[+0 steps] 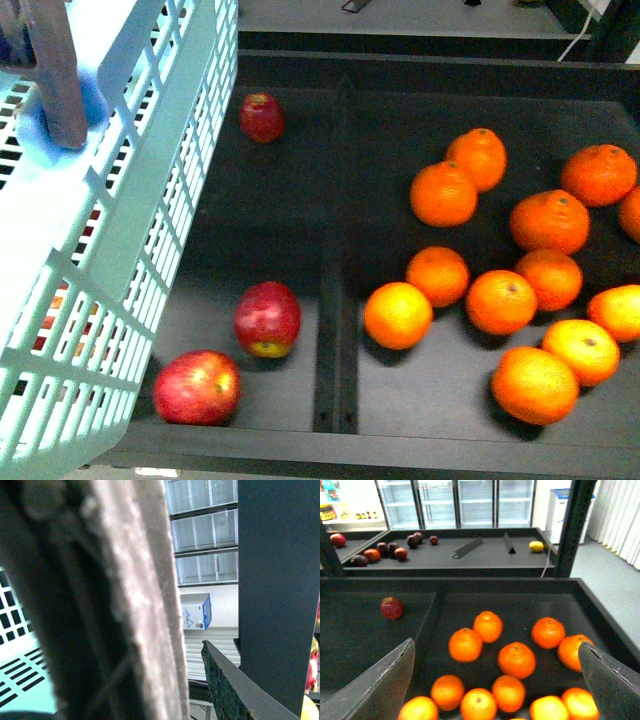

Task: Pick lemon and mango into basket

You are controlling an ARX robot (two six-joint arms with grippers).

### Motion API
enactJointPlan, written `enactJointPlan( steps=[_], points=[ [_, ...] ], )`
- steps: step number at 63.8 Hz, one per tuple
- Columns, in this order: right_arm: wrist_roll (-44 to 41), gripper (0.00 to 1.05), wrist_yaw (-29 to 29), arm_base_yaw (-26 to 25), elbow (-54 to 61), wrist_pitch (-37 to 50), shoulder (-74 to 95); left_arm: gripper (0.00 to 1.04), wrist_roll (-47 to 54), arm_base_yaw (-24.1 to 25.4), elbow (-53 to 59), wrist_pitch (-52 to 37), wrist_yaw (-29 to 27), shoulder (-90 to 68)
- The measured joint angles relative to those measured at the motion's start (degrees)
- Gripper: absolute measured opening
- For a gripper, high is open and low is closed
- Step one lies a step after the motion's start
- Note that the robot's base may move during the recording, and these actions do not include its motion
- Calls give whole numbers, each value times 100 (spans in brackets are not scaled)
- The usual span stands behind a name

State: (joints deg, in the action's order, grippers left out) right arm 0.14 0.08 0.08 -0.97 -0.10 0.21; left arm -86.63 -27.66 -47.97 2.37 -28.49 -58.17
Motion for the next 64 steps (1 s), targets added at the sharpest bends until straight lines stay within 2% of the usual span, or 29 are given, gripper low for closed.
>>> enactJointPlan(
  steps=[64],
  points=[
    [2, 96, -2, 2, 0, 2, -4, 27, 7, 0, 0, 0, -22, 0]
  ],
)
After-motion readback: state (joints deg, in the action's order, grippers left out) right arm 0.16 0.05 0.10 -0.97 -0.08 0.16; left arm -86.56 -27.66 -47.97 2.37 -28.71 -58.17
